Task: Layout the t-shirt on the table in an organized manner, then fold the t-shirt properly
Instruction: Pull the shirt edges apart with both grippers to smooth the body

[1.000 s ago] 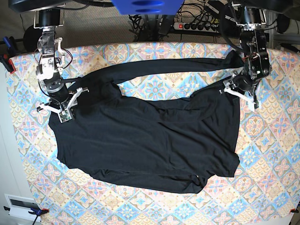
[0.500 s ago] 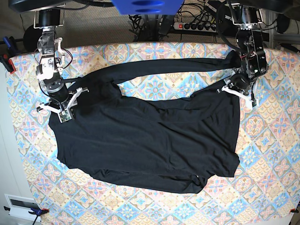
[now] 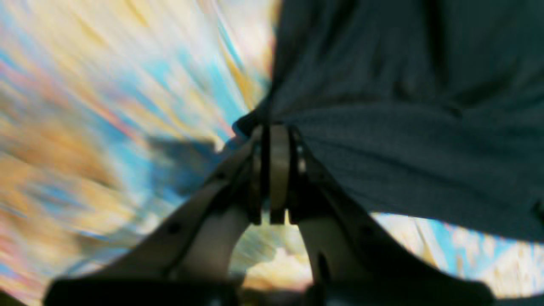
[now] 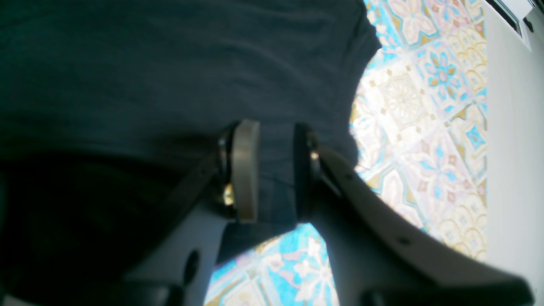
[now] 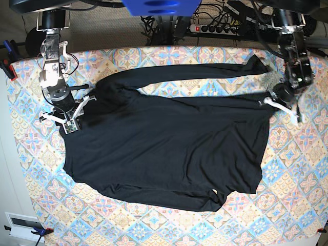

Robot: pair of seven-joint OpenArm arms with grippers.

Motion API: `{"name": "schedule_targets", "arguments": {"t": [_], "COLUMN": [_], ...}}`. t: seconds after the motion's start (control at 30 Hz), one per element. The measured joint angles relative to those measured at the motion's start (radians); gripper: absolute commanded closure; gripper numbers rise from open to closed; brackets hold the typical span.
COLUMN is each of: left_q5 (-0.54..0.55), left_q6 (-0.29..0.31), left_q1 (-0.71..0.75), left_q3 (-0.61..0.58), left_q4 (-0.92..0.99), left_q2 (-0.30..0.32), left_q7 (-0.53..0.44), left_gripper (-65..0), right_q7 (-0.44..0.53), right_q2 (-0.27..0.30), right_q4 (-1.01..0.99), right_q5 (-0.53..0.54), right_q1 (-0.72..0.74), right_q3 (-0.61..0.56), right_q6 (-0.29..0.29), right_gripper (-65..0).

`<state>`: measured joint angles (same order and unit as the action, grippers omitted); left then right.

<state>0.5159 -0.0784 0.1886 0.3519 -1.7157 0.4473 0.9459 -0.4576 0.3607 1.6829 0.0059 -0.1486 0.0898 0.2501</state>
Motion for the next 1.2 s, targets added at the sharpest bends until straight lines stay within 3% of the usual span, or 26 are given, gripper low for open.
{"name": "schedule_targets", "arguments": {"t": [0.13,0.27,0.4,0.47,0.57,0.67,0.77,0.97,1.07,1.2], "left_q5": [-0.006,-0.006,-0.01,-0.006,-0.012,-0.01,-0.01,-0.01,-0.006,0.0], "left_q6": [0.0,0.0,0.0,0.002,0.002,0.001,0.0,-0.003,0.0,0.002], "left_q1": [0.0,0.0,0.0,0.001,0.002,0.003,0.003,0.0,0.0,0.0], "left_q3": [-0.001,0.0,-0.053,-0.069,-0.066,-0.065,-0.065,-0.066,-0.066,-0.066], "left_q4": [-0.003,-0.001,0.035,0.061,0.064,0.064,0.064,0.064,0.064,0.064], "left_q2": [0.058,0.073,0.073,0.065,0.054,0.045,0.045,0.043,0.04,0.04], "left_q7": [0.0,0.002,-0.009,0.004,-0.004,-0.003,-0.003,-0.003,-0.003,-0.003], "left_gripper": [0.0,0.0,-0.1,-0.1,-0.1,-0.1,-0.1,-0.1,-0.1,-0.1], "right_q7": [0.0,-0.004,-0.122,-0.167,-0.198,-0.293,-0.349,-0.377,-0.436,-0.445], "right_q2": [-0.003,0.005,-0.008,-0.006,-0.016,-0.006,0.007,-0.012,-0.003,-0.009], "right_q4": [0.0,0.0,0.006,0.006,0.006,-0.001,-0.002,0.002,-0.003,-0.003], "right_q5": [0.0,0.0,0.025,0.108,0.332,0.456,0.556,0.651,0.678,0.732], "right_q1": [0.002,0.002,-0.001,-0.002,0.0,0.007,0.002,-0.04,-0.065,-0.076], "right_q3": [0.0,-0.06,-0.091,-0.079,0.007,0.148,0.168,0.177,0.19,0.192], "right_q6": [0.0,0.0,0.007,-0.002,0.014,-0.018,-0.018,-0.003,-0.017,-0.008], "right_gripper": [-13.3,-13.3,-13.4,-13.4,-15.5,-20.3,-22.4,-23.2,-28.1,-34.9]}}
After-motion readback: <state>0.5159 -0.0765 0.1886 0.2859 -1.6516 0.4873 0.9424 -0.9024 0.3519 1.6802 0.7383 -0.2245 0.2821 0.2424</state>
